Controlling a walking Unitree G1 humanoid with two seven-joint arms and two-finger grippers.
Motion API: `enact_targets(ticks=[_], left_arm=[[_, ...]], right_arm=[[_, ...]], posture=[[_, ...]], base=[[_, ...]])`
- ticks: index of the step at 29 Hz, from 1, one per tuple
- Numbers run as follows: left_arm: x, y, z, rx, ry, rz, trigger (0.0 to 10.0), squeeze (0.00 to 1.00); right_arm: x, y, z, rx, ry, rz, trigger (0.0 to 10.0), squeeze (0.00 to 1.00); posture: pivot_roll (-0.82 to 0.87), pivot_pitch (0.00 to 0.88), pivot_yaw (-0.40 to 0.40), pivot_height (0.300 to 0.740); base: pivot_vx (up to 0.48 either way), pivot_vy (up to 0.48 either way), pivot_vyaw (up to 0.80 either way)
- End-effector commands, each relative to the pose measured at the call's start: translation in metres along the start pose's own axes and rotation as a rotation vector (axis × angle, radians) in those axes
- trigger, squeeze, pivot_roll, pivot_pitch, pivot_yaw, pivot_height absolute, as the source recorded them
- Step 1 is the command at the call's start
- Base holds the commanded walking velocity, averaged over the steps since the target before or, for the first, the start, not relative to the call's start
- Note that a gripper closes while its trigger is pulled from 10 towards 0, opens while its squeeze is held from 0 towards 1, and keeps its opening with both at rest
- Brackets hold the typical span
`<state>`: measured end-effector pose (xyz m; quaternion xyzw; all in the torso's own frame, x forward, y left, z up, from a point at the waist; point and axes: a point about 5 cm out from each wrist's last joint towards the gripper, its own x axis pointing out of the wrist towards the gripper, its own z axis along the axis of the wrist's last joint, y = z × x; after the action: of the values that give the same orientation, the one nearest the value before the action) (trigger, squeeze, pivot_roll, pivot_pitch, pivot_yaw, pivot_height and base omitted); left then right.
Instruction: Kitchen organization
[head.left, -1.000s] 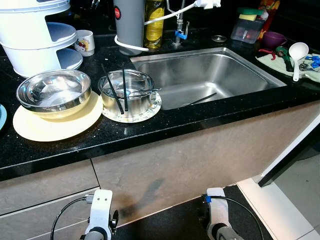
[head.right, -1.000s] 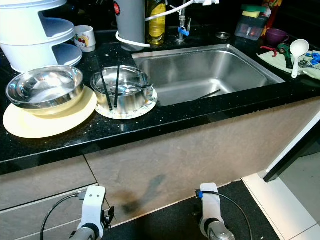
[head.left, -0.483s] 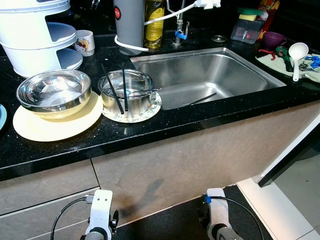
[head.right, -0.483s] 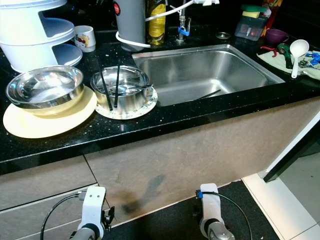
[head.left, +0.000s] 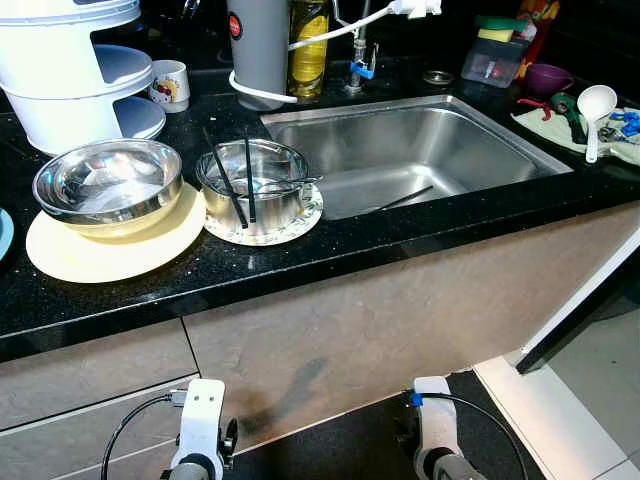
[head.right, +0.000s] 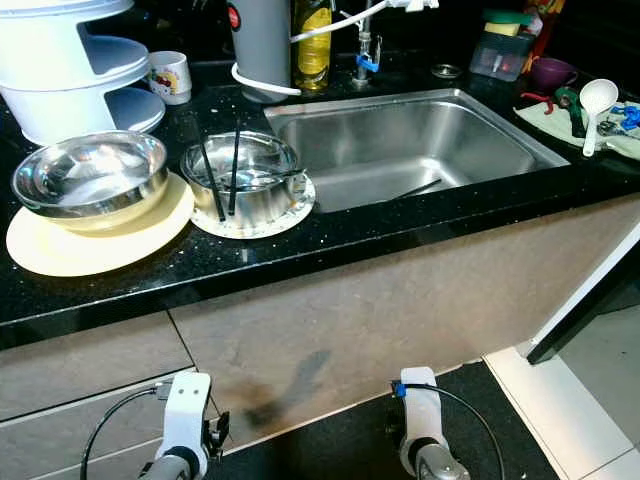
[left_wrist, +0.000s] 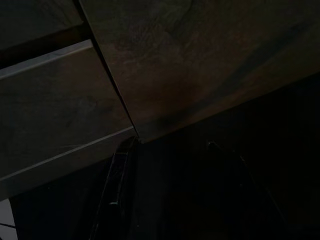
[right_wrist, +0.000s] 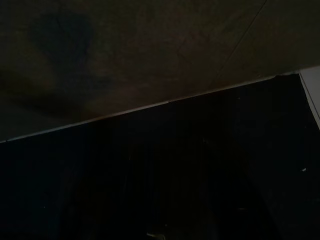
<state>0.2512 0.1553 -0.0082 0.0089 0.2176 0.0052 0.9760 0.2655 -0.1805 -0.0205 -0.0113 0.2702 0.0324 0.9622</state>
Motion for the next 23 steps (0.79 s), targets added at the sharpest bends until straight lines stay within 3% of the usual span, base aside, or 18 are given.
enact_targets(ticks=[1, 23], left_arm=[[-0.0022, 0.0001, -0.0082, -0.013, 0.027, 0.002, 10.0, 0.00], [0.0001, 0.0034, -0.0094, -0.013, 0.032, 0.002, 10.0, 0.00]], right_arm=[[-0.0027, -0.0008, -0.0071, 0.019, 0.012, -0.005, 10.0, 0.00], [-0.0023, 0.0025, -0.0064, 0.039, -0.001, 0.014, 10.0, 0.00]], posture=[[-0.07, 0.157, -0.053, 0.740], [-0.07, 0.136, -0.056, 0.740]], base=[[0.000, 0.000, 0.00], [0.000, 0.000, 0.00]])
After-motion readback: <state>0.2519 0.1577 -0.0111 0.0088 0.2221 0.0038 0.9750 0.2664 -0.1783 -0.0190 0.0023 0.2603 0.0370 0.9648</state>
